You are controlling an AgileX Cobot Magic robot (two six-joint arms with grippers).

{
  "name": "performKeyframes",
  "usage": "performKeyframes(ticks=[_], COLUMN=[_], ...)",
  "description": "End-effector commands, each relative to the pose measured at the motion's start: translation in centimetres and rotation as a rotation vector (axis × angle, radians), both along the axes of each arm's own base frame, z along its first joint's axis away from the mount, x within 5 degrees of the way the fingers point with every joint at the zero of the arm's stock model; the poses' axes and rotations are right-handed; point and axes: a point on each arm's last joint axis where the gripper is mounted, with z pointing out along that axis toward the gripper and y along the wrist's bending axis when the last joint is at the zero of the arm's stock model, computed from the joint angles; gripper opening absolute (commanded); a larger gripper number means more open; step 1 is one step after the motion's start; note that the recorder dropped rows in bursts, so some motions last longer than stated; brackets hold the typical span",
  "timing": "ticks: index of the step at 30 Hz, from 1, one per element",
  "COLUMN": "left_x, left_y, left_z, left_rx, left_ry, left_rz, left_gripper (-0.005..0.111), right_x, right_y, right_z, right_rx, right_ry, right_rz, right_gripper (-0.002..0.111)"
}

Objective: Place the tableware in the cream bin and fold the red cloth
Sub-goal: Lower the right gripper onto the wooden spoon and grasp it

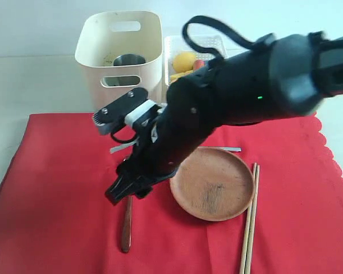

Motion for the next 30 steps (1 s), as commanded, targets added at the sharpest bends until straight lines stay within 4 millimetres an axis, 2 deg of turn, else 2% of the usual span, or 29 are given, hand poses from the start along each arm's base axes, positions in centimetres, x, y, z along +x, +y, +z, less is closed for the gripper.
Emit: performKeyframes(ticks=[1, 5, 16, 30], left_x=[0.0, 0.0, 0.0, 0.0], left_y=[0.0, 0.0, 0.0, 0.0], left_z=[0.1, 0.1, 0.1, 0.1], left_rx=[-0.007, -0.007, -0.007, -0.007], left_ry=[-0.014, -0.014, -0.014, -0.014], left_rz=[0.002, 0.002, 0.002, 0.002], left_gripper=[0.003, 0.003, 0.003, 0.003], right_x=[0.7, 1.3, 1.6, 1.3], right_y=[1.7, 2.3, 2.6, 3.0], right_z=[-1.3, -2.5, -4.6, -4.8], right_rx=[-0.029, -0.040, -0.074, -0.026], right_ry=[0.029, 0.052, 0.074, 0.137], right_rz=[0.000, -0.057, -0.055, -0.121], right_gripper=[0.058, 0.058, 0.058, 0.058])
